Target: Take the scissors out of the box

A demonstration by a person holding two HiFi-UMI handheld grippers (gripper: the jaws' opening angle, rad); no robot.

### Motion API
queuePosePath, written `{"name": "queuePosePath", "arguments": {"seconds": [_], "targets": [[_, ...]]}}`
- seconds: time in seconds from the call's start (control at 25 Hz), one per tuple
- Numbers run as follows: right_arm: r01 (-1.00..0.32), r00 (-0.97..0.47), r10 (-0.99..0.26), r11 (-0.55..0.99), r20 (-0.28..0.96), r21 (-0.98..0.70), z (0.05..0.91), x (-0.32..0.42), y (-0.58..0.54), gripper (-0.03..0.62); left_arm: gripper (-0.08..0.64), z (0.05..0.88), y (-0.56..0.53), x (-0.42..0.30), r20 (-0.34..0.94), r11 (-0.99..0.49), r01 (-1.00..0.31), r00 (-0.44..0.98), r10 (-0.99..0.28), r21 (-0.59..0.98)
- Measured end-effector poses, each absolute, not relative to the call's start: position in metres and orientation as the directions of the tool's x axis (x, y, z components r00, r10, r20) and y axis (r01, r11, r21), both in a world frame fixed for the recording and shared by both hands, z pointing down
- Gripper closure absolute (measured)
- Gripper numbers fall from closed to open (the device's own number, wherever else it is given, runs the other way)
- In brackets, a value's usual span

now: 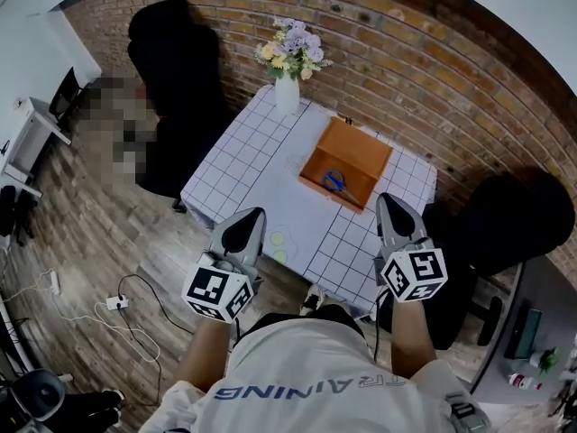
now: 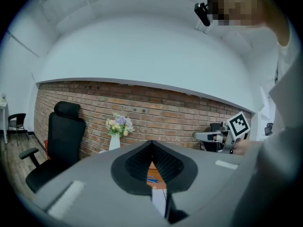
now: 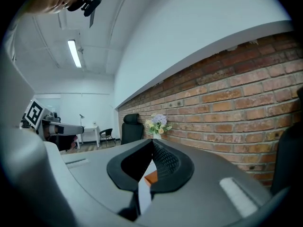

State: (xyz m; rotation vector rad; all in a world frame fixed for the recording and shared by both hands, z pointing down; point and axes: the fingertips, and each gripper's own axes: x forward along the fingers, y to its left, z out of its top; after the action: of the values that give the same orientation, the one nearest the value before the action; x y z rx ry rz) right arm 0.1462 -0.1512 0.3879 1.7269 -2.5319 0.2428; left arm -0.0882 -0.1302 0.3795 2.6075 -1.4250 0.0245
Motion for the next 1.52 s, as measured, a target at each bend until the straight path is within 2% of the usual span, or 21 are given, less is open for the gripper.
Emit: {"name": "queuePosePath", "arguments": {"seconds": [0.68,1.28,1.52], "targets": [[-0.962,-0.266,-0.931,0.239,0.251,-0.134,0.431,0.230,-0.207,0.577,0.560,0.402,-0.217,-0.002,0.156,-0.621,-0.767,0.641,-0.751,0.164],[-0.991,-0.126,-0.921,0.102,0.370,-0.084,0.461,0.172,-0.279,0.577,0.560,0.439,-0.325,-0.024,0.198,-0.777,-0.595,0.803,-0.563,0.205],[-0.976,-0.201,-0.810,0.211,0.551,-0.046,0.508,0.146,-0.298,0.574,0.560,0.444,-0.348,-0.031,0.203,-0.786,-0.581,0.813,-0.546,0.212]]}}
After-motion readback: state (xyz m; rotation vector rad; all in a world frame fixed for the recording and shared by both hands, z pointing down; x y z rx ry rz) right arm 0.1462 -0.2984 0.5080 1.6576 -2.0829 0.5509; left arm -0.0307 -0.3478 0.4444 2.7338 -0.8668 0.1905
